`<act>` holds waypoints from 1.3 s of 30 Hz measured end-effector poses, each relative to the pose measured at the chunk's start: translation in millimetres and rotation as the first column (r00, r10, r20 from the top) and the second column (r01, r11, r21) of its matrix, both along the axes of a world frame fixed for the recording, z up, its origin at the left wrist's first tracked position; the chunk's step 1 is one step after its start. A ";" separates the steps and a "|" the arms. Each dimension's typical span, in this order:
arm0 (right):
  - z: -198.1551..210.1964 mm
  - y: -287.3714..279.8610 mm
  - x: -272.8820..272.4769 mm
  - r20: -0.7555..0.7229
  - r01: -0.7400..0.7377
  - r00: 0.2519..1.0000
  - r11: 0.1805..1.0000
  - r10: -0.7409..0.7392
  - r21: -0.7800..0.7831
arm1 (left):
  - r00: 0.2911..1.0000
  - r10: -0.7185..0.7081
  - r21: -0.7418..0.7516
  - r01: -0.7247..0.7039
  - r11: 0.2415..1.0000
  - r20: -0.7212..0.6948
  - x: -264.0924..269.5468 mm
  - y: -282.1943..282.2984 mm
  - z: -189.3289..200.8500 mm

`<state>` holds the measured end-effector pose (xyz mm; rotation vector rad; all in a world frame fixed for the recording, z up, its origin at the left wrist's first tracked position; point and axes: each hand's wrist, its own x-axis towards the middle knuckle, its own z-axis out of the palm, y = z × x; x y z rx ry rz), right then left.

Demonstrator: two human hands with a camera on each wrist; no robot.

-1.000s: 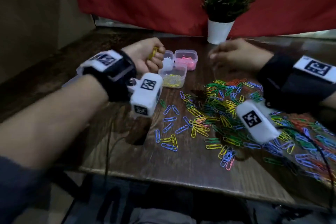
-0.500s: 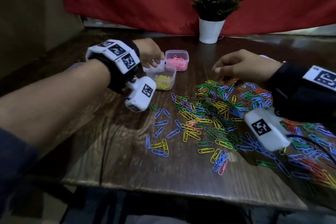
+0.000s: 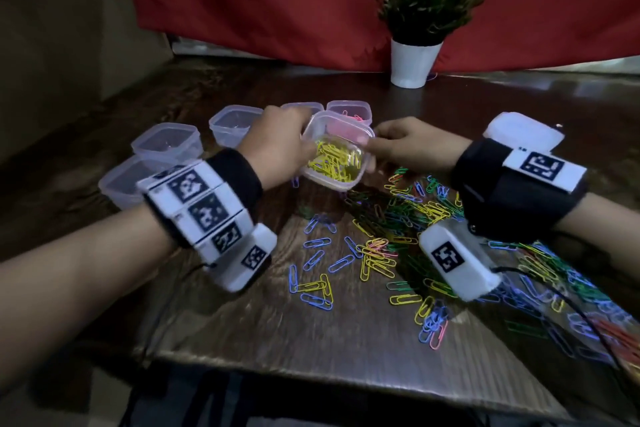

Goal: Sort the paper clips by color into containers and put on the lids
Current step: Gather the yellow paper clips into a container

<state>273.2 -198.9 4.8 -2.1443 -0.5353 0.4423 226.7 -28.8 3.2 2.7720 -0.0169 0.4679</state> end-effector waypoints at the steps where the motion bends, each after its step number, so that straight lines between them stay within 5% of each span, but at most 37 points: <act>1: -0.8 5.8 -4.3 -0.009 -0.029 1.000 0.999 0.029 0.016 | 1.000 -0.010 0.002 0.010 1.000 0.017 -8.7 3.1 0.9; 7: -4.1 35.7 -24.6 0.039 -0.165 0.986 0.986 0.165 -0.008 | 0.998 0.014 -0.011 -0.014 1.000 0.064 -53.0 31.2 -2.9; 15: 8.9 26.8 -20.5 0.049 -0.150 0.985 0.967 0.163 -0.205 | 0.923 0.151 -0.110 -0.202 0.973 -0.354 -80.4 81.9 -18.0; 17: 7.6 17.3 -20.8 0.102 -0.169 0.974 0.952 0.201 -0.257 | 0.935 0.163 -0.082 -0.198 0.977 -0.315 -85.3 80.8 -17.5; 20: 6.8 27.2 -46.3 0.404 -0.258 0.860 0.949 0.311 -0.181 | 0.984 0.158 0.010 -0.158 0.987 -0.077 -95.1 67.3 -12.2; 22: 10.7 39.7 -67.8 0.378 -0.403 0.820 0.902 0.431 -0.155 | 0.991 0.130 -0.005 -0.130 0.991 0.006 -102.1 56.1 -9.4; 27: 9.6 50.0 -84.7 0.279 -0.436 0.633 0.630 0.722 -0.643 | 0.998 0.053 -0.013 -0.053 0.999 0.018 -110.6 47.5 -7.9; 31: 14.6 40.7 -82.5 0.279 -0.439 0.624 0.623 0.730 -0.647 | 0.999 0.032 0.013 -0.032 0.999 -0.001 -114.6 43.6 -7.3; 35: 16.8 34.5 -87.4 0.254 -0.378 0.582 0.534 0.772 -0.756 | 0.999 0.044 0.022 -0.043 0.999 -0.014 -116.1 42.1 -6.3; 39: 16.8 36.7 -99.0 0.325 -0.339 0.580 0.584 0.747 -0.738 | 0.998 0.060 0.020 -0.060 0.998 -0.018 -118.4 43.7 -4.8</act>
